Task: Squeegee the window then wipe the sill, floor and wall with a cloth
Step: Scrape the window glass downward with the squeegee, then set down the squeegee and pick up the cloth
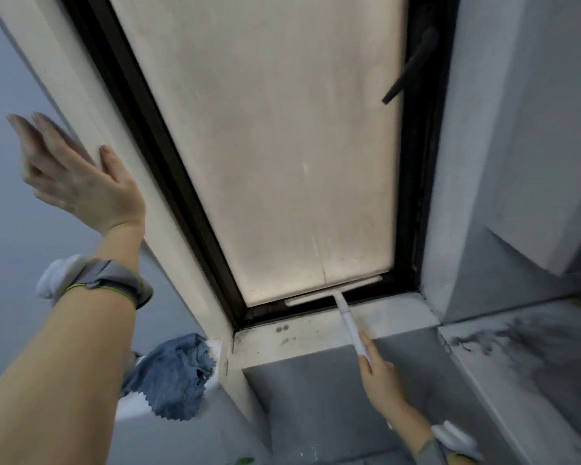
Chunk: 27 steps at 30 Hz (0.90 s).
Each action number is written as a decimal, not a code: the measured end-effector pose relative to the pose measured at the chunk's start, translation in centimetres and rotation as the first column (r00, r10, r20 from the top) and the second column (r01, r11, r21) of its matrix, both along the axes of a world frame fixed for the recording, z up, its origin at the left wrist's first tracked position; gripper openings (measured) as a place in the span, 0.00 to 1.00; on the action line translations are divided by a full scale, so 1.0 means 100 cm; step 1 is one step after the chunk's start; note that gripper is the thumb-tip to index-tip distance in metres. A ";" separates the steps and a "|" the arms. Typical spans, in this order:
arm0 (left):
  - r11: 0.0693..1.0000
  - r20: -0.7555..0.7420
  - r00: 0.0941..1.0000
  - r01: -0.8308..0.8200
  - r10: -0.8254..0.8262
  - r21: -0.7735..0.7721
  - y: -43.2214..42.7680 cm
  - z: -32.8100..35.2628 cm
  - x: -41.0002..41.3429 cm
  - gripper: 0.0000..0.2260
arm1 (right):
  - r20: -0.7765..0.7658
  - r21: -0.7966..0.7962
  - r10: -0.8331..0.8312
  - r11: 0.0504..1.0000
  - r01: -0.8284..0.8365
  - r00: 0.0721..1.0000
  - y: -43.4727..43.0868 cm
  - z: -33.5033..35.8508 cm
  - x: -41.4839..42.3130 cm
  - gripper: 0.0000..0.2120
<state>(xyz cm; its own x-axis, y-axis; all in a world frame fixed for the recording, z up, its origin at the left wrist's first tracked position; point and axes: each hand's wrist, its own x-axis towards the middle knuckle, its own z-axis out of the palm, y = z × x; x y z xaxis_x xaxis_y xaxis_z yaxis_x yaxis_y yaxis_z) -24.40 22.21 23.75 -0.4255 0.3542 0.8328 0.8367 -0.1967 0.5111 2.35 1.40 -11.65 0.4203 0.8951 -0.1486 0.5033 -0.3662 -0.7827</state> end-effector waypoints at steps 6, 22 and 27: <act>0.977 -0.021 0.978 0.206 -0.208 -0.051 -0.046 -0.057 0.009 0.27 | -0.046 0.049 0.053 0.997 -0.051 0.998 -0.038 0.033 0.012 0.23; -0.337 0.883 0.353 0.827 -0.309 -0.449 -0.219 -0.212 0.181 0.08 | -0.154 -0.051 -0.168 0.985 0.162 0.974 -0.203 0.060 0.096 0.11; -0.443 0.865 0.356 0.750 -0.355 -0.490 -0.235 -0.214 0.229 0.10 | -0.170 -0.179 -0.334 0.936 0.304 0.927 -0.223 0.050 0.144 0.12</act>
<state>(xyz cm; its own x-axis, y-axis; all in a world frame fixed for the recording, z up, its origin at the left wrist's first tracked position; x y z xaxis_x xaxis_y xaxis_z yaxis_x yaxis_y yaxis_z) -1.47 -1.32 2.40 0.5786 0.6794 -0.4513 0.4348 0.2112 0.8754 16.77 -20.94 -6.65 0.6296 0.6801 -0.3756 0.1838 -0.6002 -0.7785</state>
